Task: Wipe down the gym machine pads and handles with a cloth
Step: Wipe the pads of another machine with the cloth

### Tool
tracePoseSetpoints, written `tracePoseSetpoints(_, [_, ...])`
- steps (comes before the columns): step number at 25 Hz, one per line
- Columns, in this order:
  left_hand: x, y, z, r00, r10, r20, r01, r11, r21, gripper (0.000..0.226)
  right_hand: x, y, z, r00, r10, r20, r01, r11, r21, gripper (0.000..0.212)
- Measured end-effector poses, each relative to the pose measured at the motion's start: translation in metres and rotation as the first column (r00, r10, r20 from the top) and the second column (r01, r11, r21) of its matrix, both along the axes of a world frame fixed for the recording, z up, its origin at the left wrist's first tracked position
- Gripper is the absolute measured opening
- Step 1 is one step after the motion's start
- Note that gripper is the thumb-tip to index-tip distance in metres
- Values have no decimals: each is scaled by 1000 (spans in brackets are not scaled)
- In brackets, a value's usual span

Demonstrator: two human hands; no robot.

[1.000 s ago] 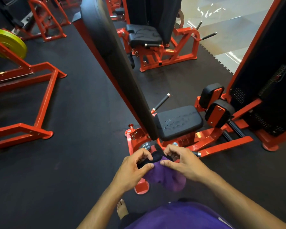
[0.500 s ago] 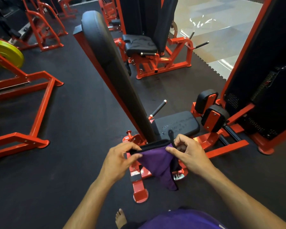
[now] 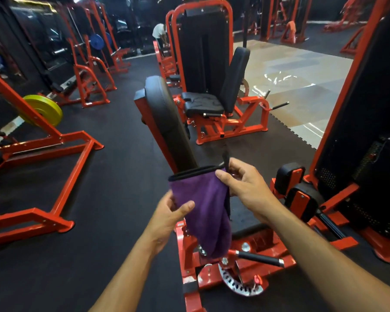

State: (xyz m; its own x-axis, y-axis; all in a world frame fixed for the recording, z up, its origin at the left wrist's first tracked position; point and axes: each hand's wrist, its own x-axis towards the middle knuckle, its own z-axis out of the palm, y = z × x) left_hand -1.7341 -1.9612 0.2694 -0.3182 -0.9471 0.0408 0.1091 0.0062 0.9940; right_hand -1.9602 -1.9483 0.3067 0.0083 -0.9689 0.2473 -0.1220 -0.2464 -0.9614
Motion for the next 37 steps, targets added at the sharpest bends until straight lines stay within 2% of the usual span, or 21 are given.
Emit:
tracePoseSetpoints(2, [-5,-5,-1,998,34,47,-33,999,-9,30,1,-9,21,992,-75,-105,56,984,-166,14])
tracePoseSetpoints(4, [-8,-11,9,994,106,38,-104,993,-60,27,-4,-20,31,965,-204,-168,145,940,-308,14])
tracePoseSetpoints(6, [-9,-17,24,988,147,41,-140,980,-138,26,-8,-28,30,964,-246,-104,207,934,-293,18])
tracePoseSetpoints(9, [-8,-20,40,981,161,110,-130,960,-247,28,-4,-23,30,974,-221,-56,196,938,-286,19])
tracePoseSetpoints(12, [-6,-28,52,972,234,22,-215,924,-316,23,-1,-22,39,981,-192,-6,176,911,-374,23])
tracePoseSetpoints(14, [-8,-37,54,968,249,-1,-239,925,-296,18,-4,-32,39,974,-224,27,220,921,-322,21])
tracePoseSetpoints(16, [-7,-44,47,968,238,79,-206,933,-295,15,-8,-37,29,960,-278,-9,266,925,-271,13])
tracePoseSetpoints(19, [-7,-48,44,963,219,160,-167,944,-286,18,-9,-36,22,963,-259,-81,226,931,-285,21])
tracePoseSetpoints(21, [-9,-49,45,961,224,164,-172,944,-283,19,-13,-39,26,958,-246,-144,200,940,-275,17])
tracePoseSetpoints(22, [-11,-51,46,964,216,155,-166,945,-282,20,-16,-41,27,952,-256,-169,206,942,-266,21])
tracePoseSetpoints(25, [-14,-56,52,972,177,154,-117,935,-336,24,-24,-44,20,910,-351,-220,296,922,-249,51])
tracePoseSetpoints(28, [-15,-55,58,963,119,242,-14,918,-395,28,-24,-32,7,943,-325,-75,299,923,-243,29])
tracePoseSetpoints(31, [-16,-55,61,945,74,318,68,908,-414,31,-20,-32,0,969,-246,25,247,953,-174,17])
tracePoseSetpoints(34, [-18,-51,65,939,-9,345,155,905,-397,22,-22,-38,-11,973,-229,1,227,965,-133,29])
tracePoseSetpoints(37, [-20,-43,70,954,-89,285,180,933,-312,23,-20,-43,-22,978,-56,201,41,996,77,62])
